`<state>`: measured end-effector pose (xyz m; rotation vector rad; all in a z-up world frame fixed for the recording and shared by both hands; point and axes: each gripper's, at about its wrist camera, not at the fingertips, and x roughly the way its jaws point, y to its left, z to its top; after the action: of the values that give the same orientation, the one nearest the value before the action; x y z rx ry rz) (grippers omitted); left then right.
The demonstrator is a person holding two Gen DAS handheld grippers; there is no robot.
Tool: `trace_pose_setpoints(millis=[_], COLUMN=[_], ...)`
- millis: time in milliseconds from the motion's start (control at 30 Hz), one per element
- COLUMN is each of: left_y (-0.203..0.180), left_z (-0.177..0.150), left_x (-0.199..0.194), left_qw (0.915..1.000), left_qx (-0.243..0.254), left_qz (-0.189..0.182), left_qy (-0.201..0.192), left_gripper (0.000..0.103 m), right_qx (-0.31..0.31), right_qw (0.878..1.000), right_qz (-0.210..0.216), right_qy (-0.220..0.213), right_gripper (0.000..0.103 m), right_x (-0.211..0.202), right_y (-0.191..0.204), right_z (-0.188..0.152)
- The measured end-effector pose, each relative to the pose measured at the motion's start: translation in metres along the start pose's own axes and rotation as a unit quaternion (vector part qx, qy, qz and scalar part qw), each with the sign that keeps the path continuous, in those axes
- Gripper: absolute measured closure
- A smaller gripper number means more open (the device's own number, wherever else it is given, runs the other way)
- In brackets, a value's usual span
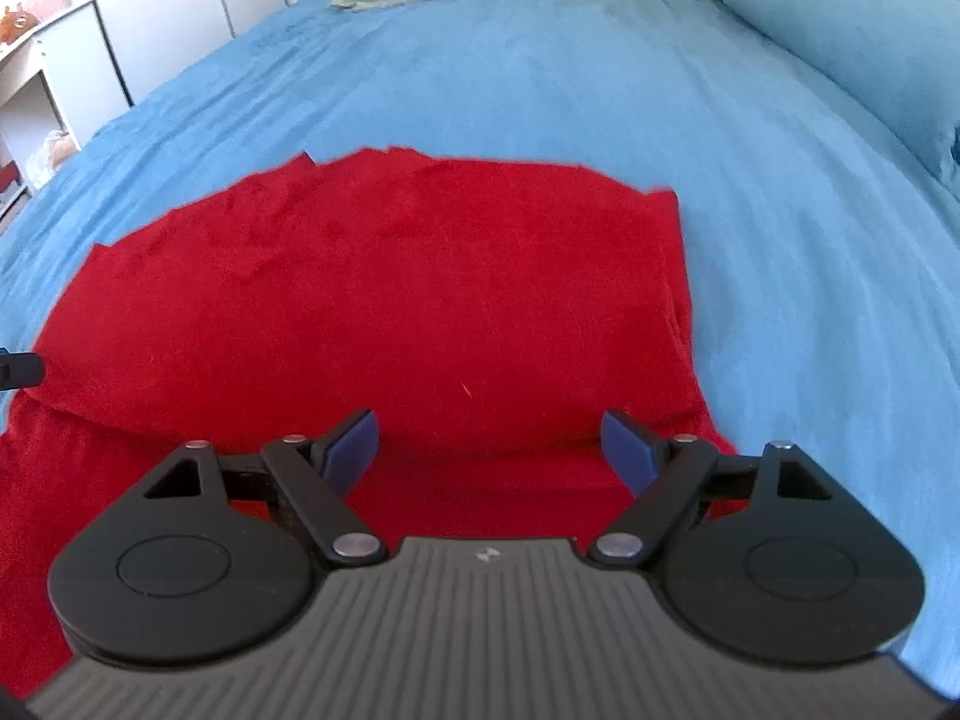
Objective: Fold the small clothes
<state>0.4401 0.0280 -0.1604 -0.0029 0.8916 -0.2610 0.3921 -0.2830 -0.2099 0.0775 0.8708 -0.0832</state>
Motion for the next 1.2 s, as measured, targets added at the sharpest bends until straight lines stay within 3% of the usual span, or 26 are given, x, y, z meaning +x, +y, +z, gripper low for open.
trace_pose_setpoints(millis=[167, 333, 500, 633, 767, 900, 1067, 1200], left_y=[0.005, 0.013, 0.018, 0.016, 0.016, 0.021, 0.027, 0.031], left_z=[-0.005, -0.002, -0.003, -0.021, -0.061, -0.115, -0.167, -0.183], left_x=[0.027, 0.024, -0.042, -0.109, -0.162, -0.176, -0.172, -0.161], left_qw=[0.9992, 0.9987, 0.9987, 0.9989, 0.9961, 0.9834, 0.9701, 0.9618], left_qx=[-0.001, -0.016, -0.031, -0.024, -0.047, -0.083, -0.106, -0.135], left_qz=[0.027, 0.032, 0.04, 0.039, 0.021, 0.014, 0.003, -0.012], left_qy=[0.03, 0.036, -0.002, 0.009, 0.072, 0.161, 0.218, 0.238], left_gripper=[0.004, 0.002, 0.002, 0.001, 0.0, 0.0, 0.007, 0.011], right_qx=[0.01, -0.002, -0.004, -0.019, -0.001, 0.006, 0.022, 0.036], right_qw=[1.0, 1.0, 1.0, 0.999, 1.0, 0.998, 0.991, 0.983], right_qz=[0.0, -0.005, -0.013, -0.009, 0.016, 0.029, 0.011, -0.007], right_qy=[-0.001, 0.004, -0.009, -0.029, -0.006, 0.058, 0.132, 0.179], right_gripper=[0.0, 0.0, 0.0, 0.0, 0.0, 0.0, 0.0, 0.0], right_x=[0.003, 0.01, -0.017, -0.075, -0.14, -0.185, -0.203, -0.198], right_y=[-0.004, 0.001, 0.001, -0.006, -0.025, -0.037, -0.047, -0.046], right_z=[-0.008, -0.005, 0.002, 0.0, -0.016, -0.052, -0.114, -0.156])
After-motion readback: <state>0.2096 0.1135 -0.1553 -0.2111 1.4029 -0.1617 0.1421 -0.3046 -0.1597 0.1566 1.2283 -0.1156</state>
